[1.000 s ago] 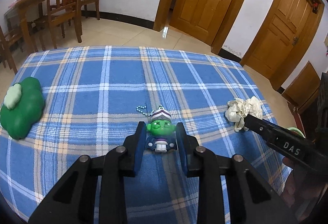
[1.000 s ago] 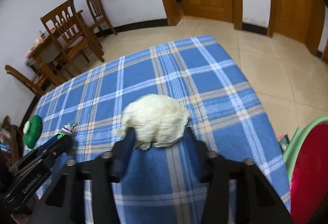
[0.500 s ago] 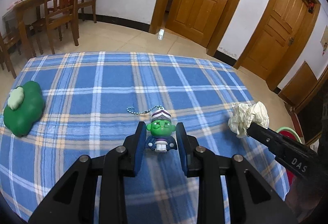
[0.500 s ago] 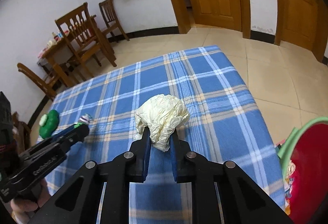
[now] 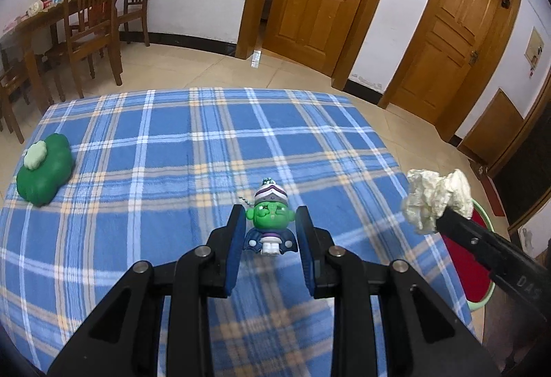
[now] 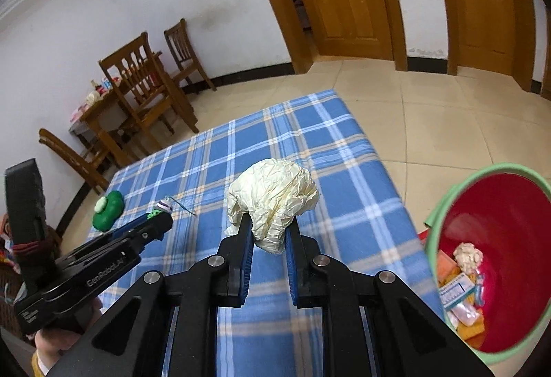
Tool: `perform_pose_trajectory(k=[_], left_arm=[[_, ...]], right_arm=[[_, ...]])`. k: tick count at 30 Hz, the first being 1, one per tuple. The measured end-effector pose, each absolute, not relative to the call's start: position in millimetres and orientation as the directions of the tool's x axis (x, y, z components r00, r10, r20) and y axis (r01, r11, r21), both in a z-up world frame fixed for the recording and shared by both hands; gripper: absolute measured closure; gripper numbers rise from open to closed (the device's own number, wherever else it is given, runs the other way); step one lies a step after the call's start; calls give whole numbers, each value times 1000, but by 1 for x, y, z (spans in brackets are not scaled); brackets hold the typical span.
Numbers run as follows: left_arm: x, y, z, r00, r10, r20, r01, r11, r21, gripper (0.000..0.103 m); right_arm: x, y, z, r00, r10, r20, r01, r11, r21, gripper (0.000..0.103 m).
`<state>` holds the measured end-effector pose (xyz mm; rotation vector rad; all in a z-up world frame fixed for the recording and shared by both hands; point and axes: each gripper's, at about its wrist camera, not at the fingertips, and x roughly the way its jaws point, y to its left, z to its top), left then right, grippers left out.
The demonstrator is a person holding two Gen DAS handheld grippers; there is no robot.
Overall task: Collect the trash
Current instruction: 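Carry the crumpled paper and green figure over the bin and open both tools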
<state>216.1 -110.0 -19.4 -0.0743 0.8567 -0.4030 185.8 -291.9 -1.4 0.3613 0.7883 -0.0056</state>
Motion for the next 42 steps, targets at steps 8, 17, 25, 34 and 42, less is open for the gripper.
perform_pose_trajectory(k=[8, 17, 25, 34, 42], left_arm=[[184, -131, -6, 580, -404, -707, 367, 905, -216, 74], [153, -161, 10, 556, -468, -687, 454, 863, -220, 74], [135, -191, 13, 492, -546, -678, 536, 804, -258, 74], [123, -230, 8, 440, -575, -690, 599, 760, -252, 74], [114, -278, -1, 387, -589, -709, 658, 715, -235, 74]], right_arm=[[135, -310, 13, 751, 68, -657, 189, 931, 313, 86], [92, -337, 19, 766, 7, -642, 255, 914, 315, 86], [63, -369, 11, 754, -50, -655, 338, 884, 322, 85], [44, -412, -11, 712, -114, -693, 460, 822, 337, 83], [33, -443, -28, 677, -138, -723, 533, 769, 352, 71]])
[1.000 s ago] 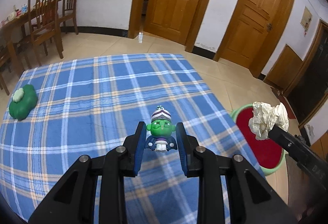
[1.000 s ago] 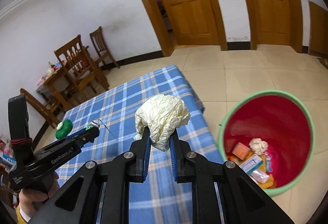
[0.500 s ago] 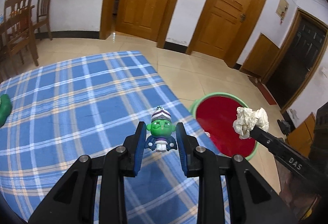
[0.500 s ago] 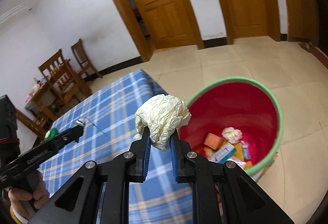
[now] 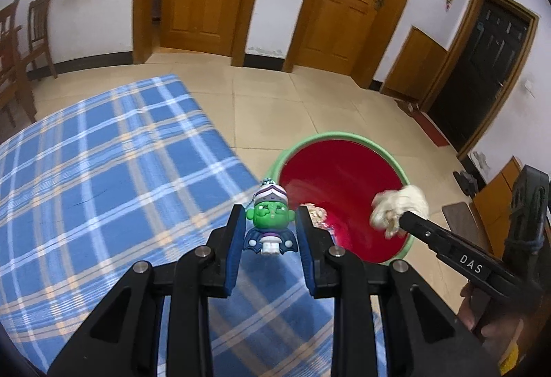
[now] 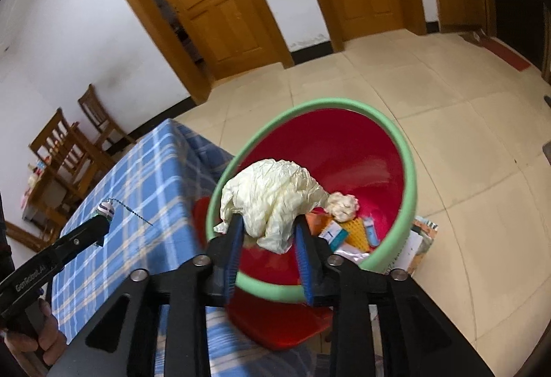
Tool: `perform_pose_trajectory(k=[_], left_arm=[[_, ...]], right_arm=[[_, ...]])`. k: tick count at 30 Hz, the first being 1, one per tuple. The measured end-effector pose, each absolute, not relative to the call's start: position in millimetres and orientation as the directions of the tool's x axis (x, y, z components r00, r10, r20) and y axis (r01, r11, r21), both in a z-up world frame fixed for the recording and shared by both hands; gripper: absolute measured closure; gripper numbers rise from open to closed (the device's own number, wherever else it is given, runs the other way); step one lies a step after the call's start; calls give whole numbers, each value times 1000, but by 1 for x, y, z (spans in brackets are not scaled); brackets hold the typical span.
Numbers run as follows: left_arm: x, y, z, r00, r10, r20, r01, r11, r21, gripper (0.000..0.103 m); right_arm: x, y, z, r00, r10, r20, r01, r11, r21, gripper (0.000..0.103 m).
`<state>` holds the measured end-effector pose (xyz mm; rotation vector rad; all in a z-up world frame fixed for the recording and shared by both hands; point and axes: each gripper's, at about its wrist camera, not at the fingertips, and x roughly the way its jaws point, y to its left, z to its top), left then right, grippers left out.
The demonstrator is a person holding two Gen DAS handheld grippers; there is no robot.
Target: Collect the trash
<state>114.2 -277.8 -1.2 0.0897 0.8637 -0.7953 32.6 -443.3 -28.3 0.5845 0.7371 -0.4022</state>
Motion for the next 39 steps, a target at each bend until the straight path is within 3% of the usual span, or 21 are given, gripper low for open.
perform_pose_trajectory(k=[17, 19, 21, 27, 39], left_arm=[[104, -362, -33, 280, -592, -756, 727, 645, -236, 73], [102, -365, -31, 282, -591, -756, 726, 647, -235, 59], [100, -364, -27, 301, -593, -746, 718, 657, -232, 52], [100, -344, -15, 333, -599, -728, 689, 682, -246, 49], [101, -275, 2, 411, -551, -726, 591, 768, -248, 45]], right_arm=[[2, -491, -41, 668, -152, -728, 578, 723, 379, 68], [0, -493, -41, 670, -150, -727, 576, 723, 382, 68], [0, -494, -40, 671, -147, -727, 571, 727, 380, 68], [6, -486, -33, 668, -149, -729, 557, 750, 356, 67], [16, -442, -13, 690, -133, -711, 493, 806, 327, 47]])
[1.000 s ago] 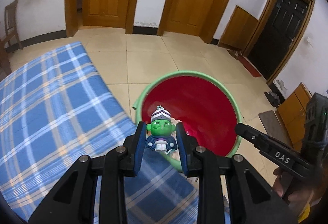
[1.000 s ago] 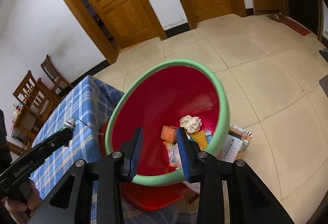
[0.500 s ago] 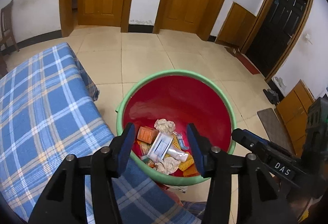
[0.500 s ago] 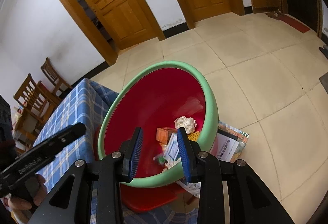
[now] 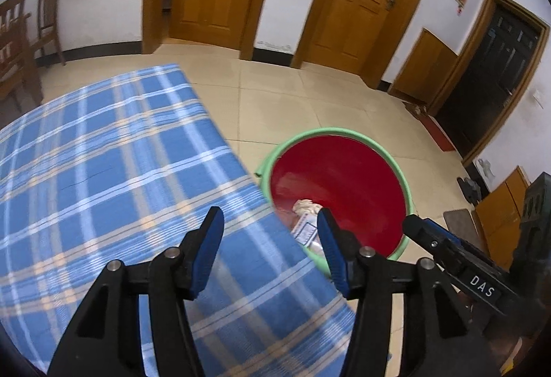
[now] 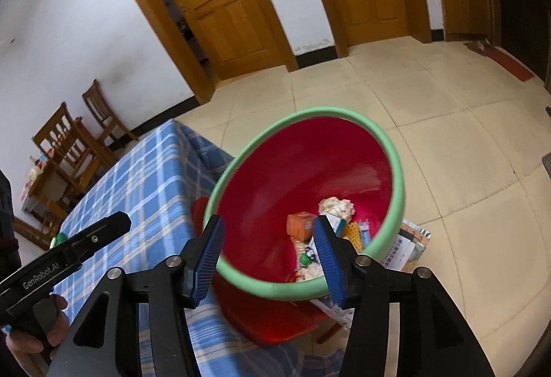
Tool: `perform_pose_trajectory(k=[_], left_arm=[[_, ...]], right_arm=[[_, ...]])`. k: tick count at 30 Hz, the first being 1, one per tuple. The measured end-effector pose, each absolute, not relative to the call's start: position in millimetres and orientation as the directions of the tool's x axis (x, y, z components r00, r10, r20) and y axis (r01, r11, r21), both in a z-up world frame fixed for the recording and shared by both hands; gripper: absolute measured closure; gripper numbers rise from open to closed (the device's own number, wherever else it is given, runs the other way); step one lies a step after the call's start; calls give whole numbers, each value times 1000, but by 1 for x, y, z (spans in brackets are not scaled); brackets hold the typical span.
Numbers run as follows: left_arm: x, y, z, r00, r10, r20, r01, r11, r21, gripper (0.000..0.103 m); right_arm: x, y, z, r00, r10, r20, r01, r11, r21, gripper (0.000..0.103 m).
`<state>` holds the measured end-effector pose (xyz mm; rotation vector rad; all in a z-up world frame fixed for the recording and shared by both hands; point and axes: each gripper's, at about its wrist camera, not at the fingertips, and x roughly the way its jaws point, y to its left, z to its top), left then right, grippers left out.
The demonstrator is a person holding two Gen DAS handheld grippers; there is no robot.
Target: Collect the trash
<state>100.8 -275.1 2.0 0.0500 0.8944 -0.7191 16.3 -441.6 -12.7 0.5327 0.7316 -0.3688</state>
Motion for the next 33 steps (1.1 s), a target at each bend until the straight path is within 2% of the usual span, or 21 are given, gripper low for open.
perform_pose_trajectory(k=[2, 6, 9, 14, 21, 33], left_arm=[[100, -264, 5, 425, -544, -723, 575, 779, -248, 44], [96, -237, 13, 469, -515, -717, 528, 815, -240, 33], [93, -216, 16, 507, -487, -711, 489, 842, -228, 32], [87, -183, 20, 556, -437, -707, 427, 880, -209, 30], [73, -146, 24, 617, -364, -698, 350, 921, -172, 26], [49, -100, 31, 687, -273, -674, 250, 959, -134, 25]], right_arm=[[19, -431, -8, 694, -129, -708, 476, 820, 318, 39], [21, -410, -1, 700, -122, -704, 450, 841, 301, 36], [22, -394, 3, 705, -118, -699, 430, 855, 290, 28], [21, -370, 14, 721, -120, -682, 398, 878, 267, 24], [18, -337, 24, 740, -120, -662, 363, 899, 244, 23], [8, -294, 35, 768, -114, -631, 309, 928, 208, 22]])
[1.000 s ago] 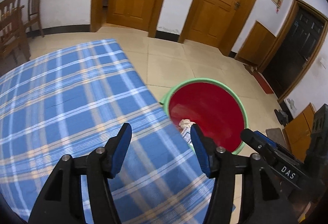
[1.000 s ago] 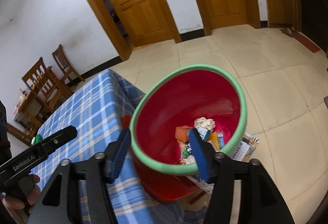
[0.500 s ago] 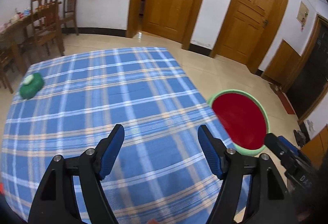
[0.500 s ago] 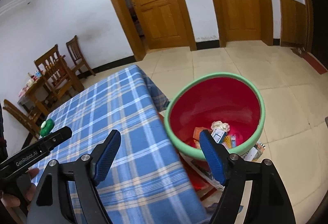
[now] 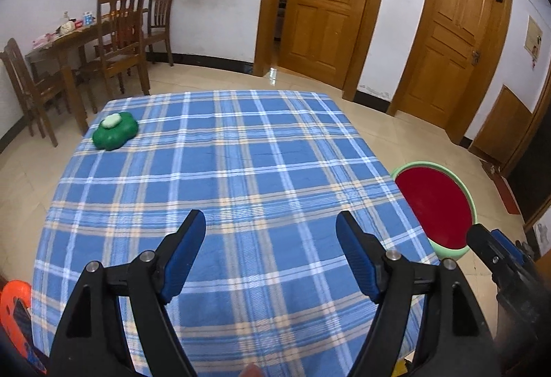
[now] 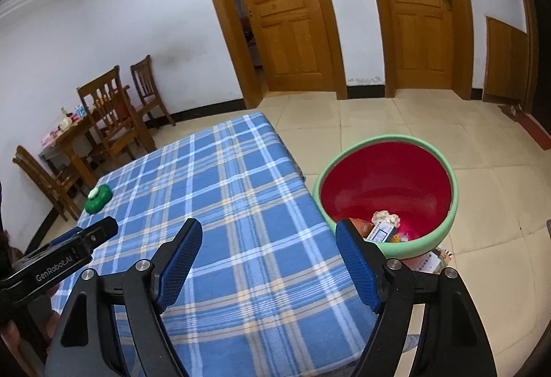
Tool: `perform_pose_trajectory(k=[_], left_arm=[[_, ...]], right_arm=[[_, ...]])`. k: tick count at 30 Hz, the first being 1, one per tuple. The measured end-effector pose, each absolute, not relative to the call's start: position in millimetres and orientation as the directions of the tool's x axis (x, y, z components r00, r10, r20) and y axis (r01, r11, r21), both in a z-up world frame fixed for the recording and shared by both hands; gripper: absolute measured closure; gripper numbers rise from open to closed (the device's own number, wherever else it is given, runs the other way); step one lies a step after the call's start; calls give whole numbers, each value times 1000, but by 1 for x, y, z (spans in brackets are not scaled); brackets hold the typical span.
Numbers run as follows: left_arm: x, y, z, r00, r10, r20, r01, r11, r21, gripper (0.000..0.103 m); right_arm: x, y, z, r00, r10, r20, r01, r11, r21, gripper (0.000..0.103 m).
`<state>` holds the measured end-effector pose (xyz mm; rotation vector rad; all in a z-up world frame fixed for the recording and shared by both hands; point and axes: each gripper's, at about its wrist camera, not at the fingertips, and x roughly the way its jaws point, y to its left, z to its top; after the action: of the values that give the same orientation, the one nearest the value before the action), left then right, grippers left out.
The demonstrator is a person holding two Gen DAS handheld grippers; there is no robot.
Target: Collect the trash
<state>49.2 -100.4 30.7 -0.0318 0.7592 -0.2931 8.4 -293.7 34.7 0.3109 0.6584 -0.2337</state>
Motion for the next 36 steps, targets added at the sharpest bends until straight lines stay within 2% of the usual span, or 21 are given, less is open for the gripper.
perform_pose_trajectory(k=[36], left_arm=[[36, -90, 46, 727, -252, -639, 232, 966, -118, 25]], right_arm=[[3, -276, 41, 772, -127, -623, 302, 936, 184, 22]])
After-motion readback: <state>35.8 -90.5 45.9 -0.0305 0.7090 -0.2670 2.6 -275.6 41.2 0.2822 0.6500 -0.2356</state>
